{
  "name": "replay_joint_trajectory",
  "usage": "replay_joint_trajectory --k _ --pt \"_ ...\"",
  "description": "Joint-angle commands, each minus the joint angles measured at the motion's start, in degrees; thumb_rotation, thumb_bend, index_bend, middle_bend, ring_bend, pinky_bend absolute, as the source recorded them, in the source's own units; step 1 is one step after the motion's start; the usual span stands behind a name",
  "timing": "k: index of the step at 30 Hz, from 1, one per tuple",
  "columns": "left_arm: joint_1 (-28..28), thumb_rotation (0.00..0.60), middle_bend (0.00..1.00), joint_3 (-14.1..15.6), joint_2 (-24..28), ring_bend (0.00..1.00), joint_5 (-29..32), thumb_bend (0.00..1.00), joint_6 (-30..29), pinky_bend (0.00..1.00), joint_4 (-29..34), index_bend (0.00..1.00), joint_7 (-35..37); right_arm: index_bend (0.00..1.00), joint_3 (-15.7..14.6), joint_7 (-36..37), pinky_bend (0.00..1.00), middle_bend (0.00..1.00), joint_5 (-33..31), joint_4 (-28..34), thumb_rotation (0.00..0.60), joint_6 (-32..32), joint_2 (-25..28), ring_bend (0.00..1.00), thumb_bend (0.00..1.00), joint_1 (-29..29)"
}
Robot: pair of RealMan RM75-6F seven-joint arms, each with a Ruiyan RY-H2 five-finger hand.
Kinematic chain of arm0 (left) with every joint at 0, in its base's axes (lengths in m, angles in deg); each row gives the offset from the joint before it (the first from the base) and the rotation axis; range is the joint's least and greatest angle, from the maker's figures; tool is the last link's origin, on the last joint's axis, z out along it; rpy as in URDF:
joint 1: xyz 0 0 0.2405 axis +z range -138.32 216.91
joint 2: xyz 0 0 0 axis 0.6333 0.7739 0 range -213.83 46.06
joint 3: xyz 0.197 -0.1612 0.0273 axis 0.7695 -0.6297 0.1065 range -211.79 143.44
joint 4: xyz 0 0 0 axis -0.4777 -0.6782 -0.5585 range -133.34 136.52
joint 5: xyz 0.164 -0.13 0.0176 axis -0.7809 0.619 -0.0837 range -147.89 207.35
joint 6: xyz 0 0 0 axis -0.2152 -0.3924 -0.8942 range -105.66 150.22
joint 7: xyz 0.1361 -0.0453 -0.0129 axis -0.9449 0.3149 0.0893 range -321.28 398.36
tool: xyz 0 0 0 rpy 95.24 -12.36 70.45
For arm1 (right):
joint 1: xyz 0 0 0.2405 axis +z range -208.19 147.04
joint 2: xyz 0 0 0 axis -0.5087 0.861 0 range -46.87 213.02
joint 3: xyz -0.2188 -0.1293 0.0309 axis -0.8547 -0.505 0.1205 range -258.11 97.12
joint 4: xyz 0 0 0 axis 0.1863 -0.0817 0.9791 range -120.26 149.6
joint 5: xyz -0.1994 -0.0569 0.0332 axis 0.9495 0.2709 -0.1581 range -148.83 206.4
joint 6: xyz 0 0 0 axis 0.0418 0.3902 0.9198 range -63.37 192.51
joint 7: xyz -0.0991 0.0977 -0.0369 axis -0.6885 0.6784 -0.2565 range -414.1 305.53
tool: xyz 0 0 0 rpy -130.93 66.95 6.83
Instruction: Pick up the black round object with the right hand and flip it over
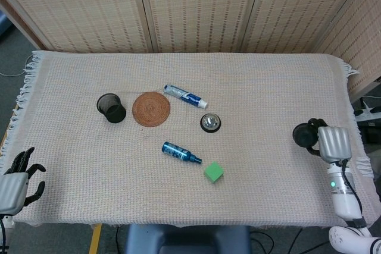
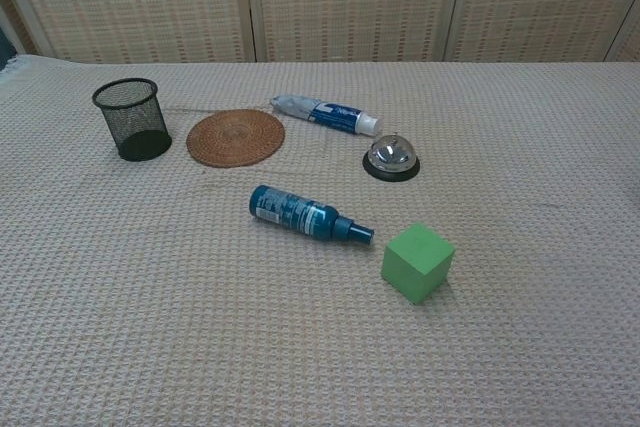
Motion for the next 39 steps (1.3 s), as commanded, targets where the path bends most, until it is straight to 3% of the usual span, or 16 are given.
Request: replay_joint_trajectory --k 1,5,7,9,11,13,19,26,32,35,39 --pt "-0.1 0.6 0.0 0.0 0.0 0.0 0.0 0.42 0.1 0.4 0.0 0.41 0.0 0.53 2.7 4.7 0.75 0.54 5.0 5.1 0.6 5.1 1.1 0.67 0.16 0.1" --pt "-0.1 0.6 0.0 0.1 0.0 0.0 0.0 0.42 0.3 0.4 0.0 0.41 0.0 0.53 1.8 12.4 0.74 0.54 12.5 2.7 0.6 2.3 0.2 0.66 0.16 -0.4" --pt "-0.2 0.6 0.0 0.2 -0.1 0.0 -0.2 0.42 0.4 0.4 0.0 0.41 -0.1 0.52 0.3 24.1 0.74 0.54 22.9 -2.4 0.6 -3.7 -1.9 0.65 0.16 -0.9" --pt "-0.2 0.6 0.0 0.2 -0.2 0.0 -0.1 0.42 0.5 0.4 0.0 0.41 -0.3 0.52 -0.3 37.8 0.74 0.54 33.4 -9.1 0.6 -14.5 -5.6 0.65 0.16 -1.0" --pt "-0.2 0.6 0.0 0.1 -0.2 0.0 0.0 0.42 0.3 0.4 0.0 0.41 -0.3 0.52 -0.5 45.6 0.74 0.54 36.4 -17.1 0.6 -19.3 -9.0 0.65 0.16 -1.1" --pt "-0.2 0.6 0.0 0.2 -0.3 0.0 0.0 0.42 0.3 0.4 0.0 0.41 -0.4 0.52 -0.5 48.1 0.74 0.54 36.4 -20.6 0.6 -19.9 -10.4 0.65 0.16 -1.1" --pt "-0.2 0.6 0.0 0.2 -0.2 0.0 0.1 0.42 0.5 0.4 0.0 0.41 -0.5 0.53 -0.7 46.2 0.74 0.54 33.1 -20.6 0.6 -13.9 -9.6 0.65 0.16 -1.1" --pt "-0.3 0.6 0.0 0.2 -0.2 0.0 0.2 0.42 0.5 0.4 0.0 0.42 -0.6 0.53 0.1 28.9 0.74 0.54 20.3 -5.7 0.6 4.4 -2.4 0.65 0.16 -0.6" --pt "-0.3 0.6 0.0 0.1 -0.3 0.0 0.3 0.42 0.6 0.4 -0.1 0.42 -0.6 0.53 1.2 24.0 0.74 0.54 7.3 5.8 0.6 22.7 5.2 0.65 0.16 3.5" --pt "-0.3 0.6 0.0 0.1 -0.3 0.0 0.3 0.42 0.6 0.4 -0.1 0.42 -0.6 0.52 2.0 22.4 0.74 0.54 2.1 7.5 0.6 28.0 6.7 0.65 0.16 5.5" --pt "-0.3 0.6 0.0 0.1 -0.2 0.0 0.3 0.42 0.5 0.4 -0.2 0.42 -0.4 0.52 2.6 19.6 0.75 0.54 -2.6 7.4 0.6 30.2 6.5 0.66 0.16 7.1"
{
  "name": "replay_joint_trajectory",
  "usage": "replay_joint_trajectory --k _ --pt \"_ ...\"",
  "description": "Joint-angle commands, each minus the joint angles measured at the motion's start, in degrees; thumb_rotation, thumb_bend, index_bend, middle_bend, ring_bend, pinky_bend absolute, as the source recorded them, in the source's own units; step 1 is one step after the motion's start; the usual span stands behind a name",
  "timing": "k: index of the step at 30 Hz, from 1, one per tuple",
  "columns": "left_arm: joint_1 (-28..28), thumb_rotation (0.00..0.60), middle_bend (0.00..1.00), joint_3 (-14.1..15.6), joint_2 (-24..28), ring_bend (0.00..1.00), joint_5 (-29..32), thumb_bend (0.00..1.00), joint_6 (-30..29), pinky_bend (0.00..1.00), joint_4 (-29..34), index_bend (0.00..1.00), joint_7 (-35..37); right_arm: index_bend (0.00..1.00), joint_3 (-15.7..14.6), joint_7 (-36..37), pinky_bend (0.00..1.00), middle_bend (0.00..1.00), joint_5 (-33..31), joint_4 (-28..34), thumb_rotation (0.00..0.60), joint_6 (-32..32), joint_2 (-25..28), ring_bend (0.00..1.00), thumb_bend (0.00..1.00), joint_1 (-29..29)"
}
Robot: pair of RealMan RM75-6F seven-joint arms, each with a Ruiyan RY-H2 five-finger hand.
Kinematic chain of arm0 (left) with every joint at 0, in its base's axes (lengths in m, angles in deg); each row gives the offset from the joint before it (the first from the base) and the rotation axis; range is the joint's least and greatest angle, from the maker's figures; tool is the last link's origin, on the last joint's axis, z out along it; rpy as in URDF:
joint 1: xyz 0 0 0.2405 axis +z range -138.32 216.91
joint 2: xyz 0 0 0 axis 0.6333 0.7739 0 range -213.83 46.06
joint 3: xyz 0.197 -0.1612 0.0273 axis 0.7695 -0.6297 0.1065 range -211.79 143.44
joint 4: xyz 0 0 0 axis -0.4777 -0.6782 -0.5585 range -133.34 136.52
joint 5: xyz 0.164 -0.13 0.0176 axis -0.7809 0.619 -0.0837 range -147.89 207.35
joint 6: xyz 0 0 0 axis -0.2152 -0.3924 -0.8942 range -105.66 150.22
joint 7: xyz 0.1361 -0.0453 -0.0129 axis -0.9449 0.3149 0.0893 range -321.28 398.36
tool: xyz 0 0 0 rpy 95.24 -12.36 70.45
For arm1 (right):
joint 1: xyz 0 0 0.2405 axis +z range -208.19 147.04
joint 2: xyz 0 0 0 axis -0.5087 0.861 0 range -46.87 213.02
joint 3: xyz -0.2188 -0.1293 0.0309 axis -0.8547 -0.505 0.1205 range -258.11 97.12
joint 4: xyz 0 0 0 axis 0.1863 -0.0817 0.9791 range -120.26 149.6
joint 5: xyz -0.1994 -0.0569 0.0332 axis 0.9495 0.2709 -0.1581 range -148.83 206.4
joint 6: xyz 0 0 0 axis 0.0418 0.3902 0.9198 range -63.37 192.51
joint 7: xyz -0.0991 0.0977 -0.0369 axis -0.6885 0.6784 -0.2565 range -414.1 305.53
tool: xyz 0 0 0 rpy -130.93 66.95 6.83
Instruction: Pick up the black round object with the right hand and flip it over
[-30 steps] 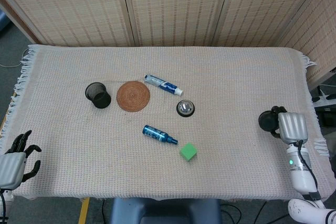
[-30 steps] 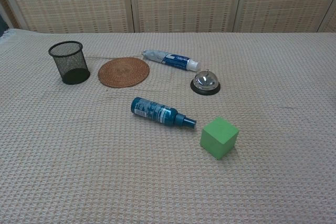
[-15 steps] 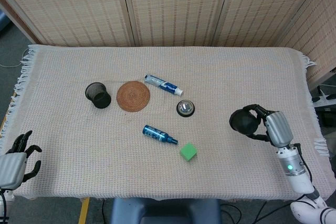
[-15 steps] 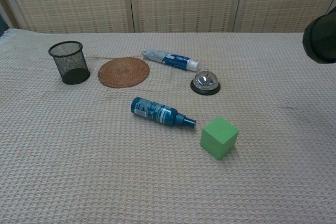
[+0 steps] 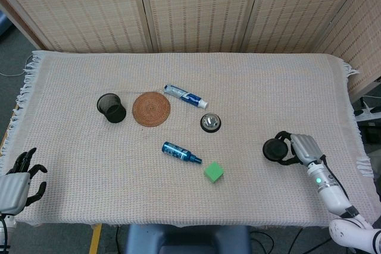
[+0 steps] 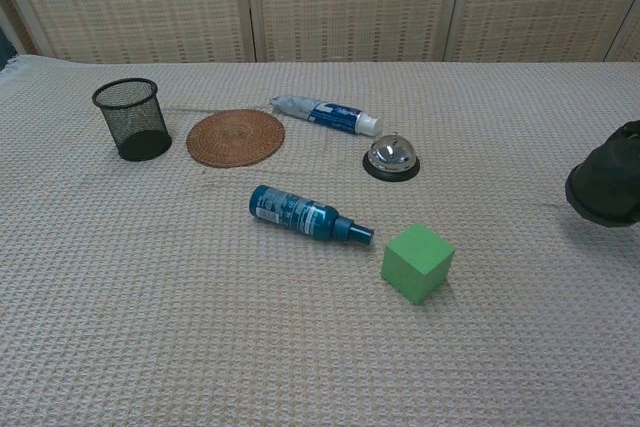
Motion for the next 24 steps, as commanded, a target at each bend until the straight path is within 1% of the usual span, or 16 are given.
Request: replay_joint_trajectory --k 1,6,11,18,20,21,23,24 --pt "0.0 0.6 0.0 0.0 0.0 0.0 -0.1 0.42 -0.1 0.4 -0.1 0.42 0.1 0.52 1.2 -4.8 0.75 0.54 -7.4 2.9 0.6 4.8 2.2 0.66 0.16 3.2" --pt "0.0 0.6 0.0 0.0 0.0 0.0 -0.2 0.42 -0.1 0.4 -0.1 0.42 0.2 0.51 1.0 -7.3 0.75 0.54 -12.9 2.0 0.6 7.9 1.9 0.66 0.16 5.1" --pt "0.0 0.6 0.0 0.0 0.0 0.0 -0.1 0.42 -0.1 0.4 -0.1 0.42 0.1 0.49 0.0 -10.3 0.74 0.54 -18.2 -0.2 0.6 10.6 0.6 0.66 0.16 7.4" --pt "0.0 0.6 0.0 0.0 0.0 0.0 -0.1 0.42 -0.2 0.4 -0.2 0.42 0.3 0.49 -0.9 -12.5 0.74 0.54 -20.9 -2.5 0.6 10.8 -1.7 0.65 0.16 8.8" --pt "0.1 0.6 0.0 0.0 0.1 0.0 -0.2 0.42 -0.3 0.4 -0.2 0.42 0.4 0.48 -1.2 -12.7 0.72 0.53 -21.1 -2.7 0.6 11.0 -1.8 0.62 0.16 9.0" --pt "0.1 0.6 0.0 0.0 0.1 0.0 -0.3 0.42 -0.3 0.4 -0.1 0.42 0.4 0.48 -1.3 -12.8 0.71 0.5 -21.2 -2.7 0.6 11.3 -1.8 0.59 0.16 9.1" --pt "0.1 0.6 0.0 0.0 0.1 0.0 -0.4 0.42 -0.4 0.4 -0.1 0.42 0.5 0.47 -1.8 -13.1 0.69 0.42 -21.3 -2.7 0.6 11.9 -1.5 0.51 0.16 9.3" --pt "0.1 0.6 0.0 0.0 0.1 0.0 -0.4 0.42 -0.5 0.4 -0.1 0.42 0.5 0.47 -2.0 -13.2 0.68 0.36 -21.3 -2.7 0.6 12.0 -1.4 0.44 0.16 9.4"
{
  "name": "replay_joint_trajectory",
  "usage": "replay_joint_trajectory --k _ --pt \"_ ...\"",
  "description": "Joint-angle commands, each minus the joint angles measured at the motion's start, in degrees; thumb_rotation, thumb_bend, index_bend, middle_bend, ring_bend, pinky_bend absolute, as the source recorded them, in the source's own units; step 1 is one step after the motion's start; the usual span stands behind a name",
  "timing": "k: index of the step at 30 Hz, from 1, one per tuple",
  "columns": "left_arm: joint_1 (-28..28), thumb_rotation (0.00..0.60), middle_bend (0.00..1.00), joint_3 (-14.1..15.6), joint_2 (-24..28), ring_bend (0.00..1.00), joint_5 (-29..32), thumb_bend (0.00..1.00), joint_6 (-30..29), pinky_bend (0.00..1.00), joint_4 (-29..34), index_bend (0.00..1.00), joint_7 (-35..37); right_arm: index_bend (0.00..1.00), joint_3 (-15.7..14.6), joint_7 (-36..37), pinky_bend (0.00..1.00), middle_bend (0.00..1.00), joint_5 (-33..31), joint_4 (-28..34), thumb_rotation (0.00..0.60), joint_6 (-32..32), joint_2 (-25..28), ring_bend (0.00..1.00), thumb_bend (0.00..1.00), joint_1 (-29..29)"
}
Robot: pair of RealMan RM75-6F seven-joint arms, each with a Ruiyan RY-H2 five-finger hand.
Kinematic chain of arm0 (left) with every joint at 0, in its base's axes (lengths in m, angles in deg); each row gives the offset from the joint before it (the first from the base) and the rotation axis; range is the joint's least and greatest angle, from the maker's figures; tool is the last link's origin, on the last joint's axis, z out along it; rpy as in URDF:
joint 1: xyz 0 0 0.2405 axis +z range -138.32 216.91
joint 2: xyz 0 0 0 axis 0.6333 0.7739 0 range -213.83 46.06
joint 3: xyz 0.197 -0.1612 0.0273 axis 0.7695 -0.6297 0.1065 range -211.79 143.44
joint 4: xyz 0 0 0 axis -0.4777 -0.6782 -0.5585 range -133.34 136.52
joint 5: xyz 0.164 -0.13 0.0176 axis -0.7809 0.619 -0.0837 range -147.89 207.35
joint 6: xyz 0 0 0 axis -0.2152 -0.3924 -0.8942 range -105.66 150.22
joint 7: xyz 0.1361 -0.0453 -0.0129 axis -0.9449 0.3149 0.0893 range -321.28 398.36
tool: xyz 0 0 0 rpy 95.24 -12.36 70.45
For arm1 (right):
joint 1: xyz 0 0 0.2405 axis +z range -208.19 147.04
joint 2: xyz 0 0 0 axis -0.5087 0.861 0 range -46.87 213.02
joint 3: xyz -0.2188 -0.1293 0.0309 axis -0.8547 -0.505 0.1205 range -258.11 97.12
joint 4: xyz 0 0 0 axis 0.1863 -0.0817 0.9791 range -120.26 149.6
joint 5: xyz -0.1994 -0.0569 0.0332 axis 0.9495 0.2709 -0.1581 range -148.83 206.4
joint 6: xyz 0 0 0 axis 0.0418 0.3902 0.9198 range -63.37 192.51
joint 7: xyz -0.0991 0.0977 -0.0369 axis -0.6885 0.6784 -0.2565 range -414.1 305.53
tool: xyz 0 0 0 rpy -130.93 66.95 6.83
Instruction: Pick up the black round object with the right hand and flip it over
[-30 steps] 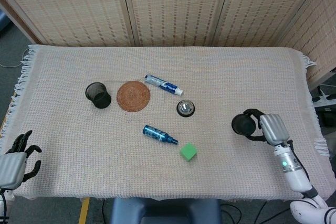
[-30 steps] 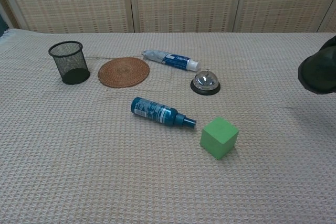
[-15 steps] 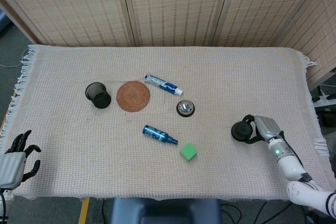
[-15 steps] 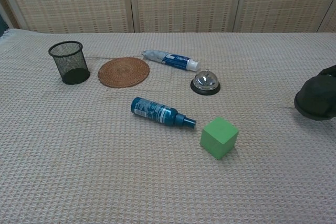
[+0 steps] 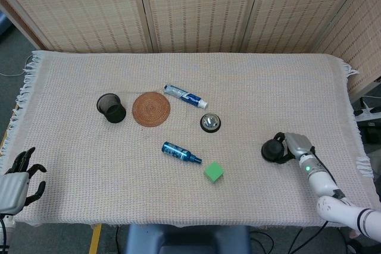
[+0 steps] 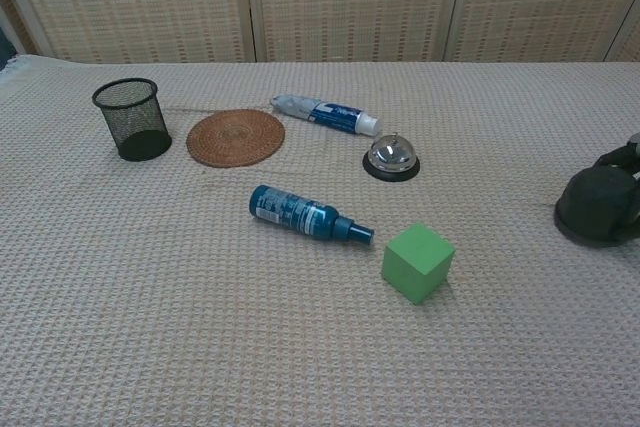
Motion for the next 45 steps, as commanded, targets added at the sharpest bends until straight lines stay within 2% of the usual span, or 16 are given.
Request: replay_joint_trajectory --k 1,6,8,10,12,16,19,23,28,32,35,41,45 --pt "0.1 0.6 0.0 0.1 0.0 0.0 -0.1 0.42 -0.1 0.4 0.1 0.42 0.0 0.47 -0.6 -0.5 0.67 0.31 0.0 0.0 0.6 0.4 0.4 0.38 0.16 0.3" --pt "0.1 0.6 0.0 0.0 0.0 0.0 0.0 0.42 0.0 0.4 0.1 0.42 0.0 0.44 -1.5 -1.6 0.59 0.12 1.0 0.4 0.6 -1.0 0.7 0.17 0.16 0.1" --pt "0.0 0.6 0.0 0.0 0.1 0.0 0.0 0.42 0.0 0.4 0.2 0.42 -0.1 0.43 -2.0 -1.9 0.53 0.07 1.7 0.7 0.6 -0.9 1.2 0.1 0.16 0.1" --pt "0.0 0.6 0.0 0.0 0.1 0.0 0.0 0.42 -0.1 0.4 0.2 0.42 -0.1 0.4 -2.1 -1.7 0.43 0.02 1.9 1.2 0.6 -0.2 1.9 0.02 0.16 0.2" --pt "0.0 0.6 0.0 0.0 0.0 0.0 0.1 0.42 -0.1 0.4 0.2 0.42 -0.1 0.36 -2.4 -1.6 0.36 0.0 2.2 1.7 0.6 0.4 2.6 0.0 0.16 0.3" --pt "0.1 0.6 0.0 -0.1 0.1 0.0 0.1 0.42 -0.2 0.4 0.3 0.42 -0.1 0.18 -3.1 -1.6 0.25 0.0 2.6 2.5 0.6 1.4 3.7 0.0 0.16 0.5" --pt "0.1 0.6 0.0 0.0 0.1 0.0 0.1 0.42 -0.2 0.4 0.3 0.42 -0.2 0.08 -3.5 -1.6 0.22 0.0 2.6 3.0 0.6 1.8 4.4 0.0 0.16 0.6" --pt "0.0 0.6 0.0 -0.1 0.1 0.0 0.1 0.42 -0.1 0.4 0.3 0.42 -0.2 0.01 -3.9 -1.8 0.18 0.0 2.6 3.4 0.6 1.6 4.9 0.0 0.16 0.7" --pt "0.0 0.6 0.0 -0.1 0.0 0.0 0.2 0.42 -0.1 0.4 0.4 0.42 -0.3 0.0 -3.6 -0.9 0.14 0.0 4.8 4.9 0.6 -1.0 5.4 0.0 0.15 -0.3" --pt "0.0 0.6 0.0 -0.1 0.0 0.0 0.2 0.42 0.0 0.4 0.4 0.42 -0.3 0.0 -2.9 1.1 0.14 0.0 9.7 7.3 0.6 -6.3 5.5 0.0 0.15 -2.9" --pt "-0.1 0.6 0.0 -0.1 0.0 0.0 0.3 0.42 0.1 0.4 0.4 0.42 -0.5 0.06 -3.0 2.0 0.17 0.0 13.3 8.2 0.6 -9.8 5.3 0.0 0.15 -4.6" --pt "0.0 0.6 0.0 -0.1 -0.1 0.0 0.2 0.42 0.0 0.4 0.5 0.42 -0.7 0.17 -3.0 3.0 0.21 0.02 14.7 8.0 0.6 -8.7 5.3 0.03 0.15 -4.9" --pt "0.0 0.6 0.0 -0.1 -0.1 0.0 0.1 0.42 -0.1 0.4 0.4 0.42 -0.7 0.23 -2.9 2.6 0.23 0.11 13.9 7.3 0.6 -7.7 4.8 0.1 0.15 -4.5"
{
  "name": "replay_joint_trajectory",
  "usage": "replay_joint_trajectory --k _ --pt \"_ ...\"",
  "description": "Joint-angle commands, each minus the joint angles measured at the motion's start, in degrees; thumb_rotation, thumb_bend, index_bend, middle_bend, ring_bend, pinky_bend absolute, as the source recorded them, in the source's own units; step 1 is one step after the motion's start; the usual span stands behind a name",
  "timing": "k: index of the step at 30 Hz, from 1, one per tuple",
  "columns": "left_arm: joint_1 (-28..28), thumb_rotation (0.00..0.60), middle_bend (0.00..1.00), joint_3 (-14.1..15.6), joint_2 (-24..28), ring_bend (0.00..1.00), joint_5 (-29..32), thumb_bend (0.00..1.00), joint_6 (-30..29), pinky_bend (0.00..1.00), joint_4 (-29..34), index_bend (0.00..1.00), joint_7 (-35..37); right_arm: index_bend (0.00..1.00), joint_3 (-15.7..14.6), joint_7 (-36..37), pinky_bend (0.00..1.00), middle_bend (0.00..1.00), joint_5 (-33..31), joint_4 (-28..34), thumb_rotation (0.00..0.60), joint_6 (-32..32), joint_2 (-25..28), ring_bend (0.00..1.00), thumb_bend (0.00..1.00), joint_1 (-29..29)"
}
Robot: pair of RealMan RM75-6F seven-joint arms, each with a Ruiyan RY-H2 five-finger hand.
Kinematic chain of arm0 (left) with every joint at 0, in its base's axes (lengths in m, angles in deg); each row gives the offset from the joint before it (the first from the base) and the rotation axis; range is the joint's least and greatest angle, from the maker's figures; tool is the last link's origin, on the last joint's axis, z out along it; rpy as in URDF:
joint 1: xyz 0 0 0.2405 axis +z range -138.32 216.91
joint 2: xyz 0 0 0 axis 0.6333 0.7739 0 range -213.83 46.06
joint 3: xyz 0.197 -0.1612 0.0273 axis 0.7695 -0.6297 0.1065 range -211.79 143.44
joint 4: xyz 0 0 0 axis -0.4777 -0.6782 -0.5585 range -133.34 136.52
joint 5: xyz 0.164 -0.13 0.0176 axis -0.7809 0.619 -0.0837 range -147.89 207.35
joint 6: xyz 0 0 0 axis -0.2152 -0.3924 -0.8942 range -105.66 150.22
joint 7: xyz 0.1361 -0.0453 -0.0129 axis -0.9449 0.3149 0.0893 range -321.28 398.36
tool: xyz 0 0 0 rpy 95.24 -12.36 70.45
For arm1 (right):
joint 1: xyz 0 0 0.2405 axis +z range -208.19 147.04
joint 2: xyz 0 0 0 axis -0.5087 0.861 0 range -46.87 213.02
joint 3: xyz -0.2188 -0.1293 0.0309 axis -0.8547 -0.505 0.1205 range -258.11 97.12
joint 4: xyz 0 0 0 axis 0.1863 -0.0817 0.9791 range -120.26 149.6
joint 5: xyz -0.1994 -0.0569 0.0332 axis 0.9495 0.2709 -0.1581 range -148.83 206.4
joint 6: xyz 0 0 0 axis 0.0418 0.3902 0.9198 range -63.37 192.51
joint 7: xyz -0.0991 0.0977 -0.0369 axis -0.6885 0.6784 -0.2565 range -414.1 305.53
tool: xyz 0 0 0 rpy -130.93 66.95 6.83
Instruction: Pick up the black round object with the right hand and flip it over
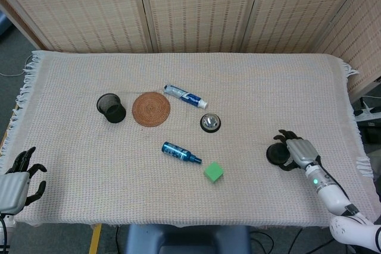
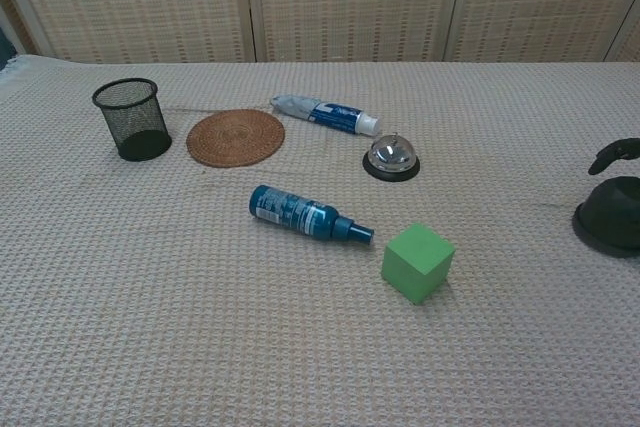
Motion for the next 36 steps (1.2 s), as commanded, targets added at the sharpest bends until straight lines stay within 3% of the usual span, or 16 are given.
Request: replay_joint_trajectory --k 1,7,12,19,25,36 --pt "0.0 0.6 0.0 0.0 0.0 0.0 -0.1 0.42 -0.1 0.4 0.0 0.42 0.1 0.25 0.2 -0.4 0.24 0.14 -0.6 -0.5 0.6 0.5 -0.4 0.13 0.15 0.2" --pt "0.1 0.6 0.0 0.0 0.1 0.0 -0.2 0.41 -0.1 0.4 -0.1 0.42 0.4 0.35 1.1 -1.3 0.42 0.26 -0.6 -1.3 0.6 -2.5 -2.0 0.27 0.15 -0.6" --pt "0.1 0.6 0.0 0.1 0.1 0.0 -0.2 0.41 -0.1 0.4 0.0 0.42 0.4 0.41 1.9 -1.6 0.5 0.32 0.1 -2.2 0.6 -5.6 -3.4 0.35 0.15 -1.5" --pt "0.0 0.6 0.0 0.0 0.1 0.0 0.0 0.41 0.1 0.4 -0.1 0.42 0.4 0.44 2.8 -0.8 0.51 0.34 2.0 -2.1 0.6 -7.9 -3.6 0.38 0.15 -2.6" --pt "0.1 0.6 0.0 0.0 0.1 0.0 0.0 0.41 0.0 0.4 -0.1 0.42 0.4 0.44 2.4 2.0 0.51 0.35 6.8 2.2 0.6 -11.5 0.1 0.38 0.15 -5.1" --pt "0.0 0.6 0.0 -0.1 0.0 0.0 0.3 0.41 0.2 0.4 0.1 0.42 0.1 0.44 -1.8 -7.3 0.51 0.35 2.3 10.1 0.6 -10.7 7.6 0.39 0.15 -7.9"
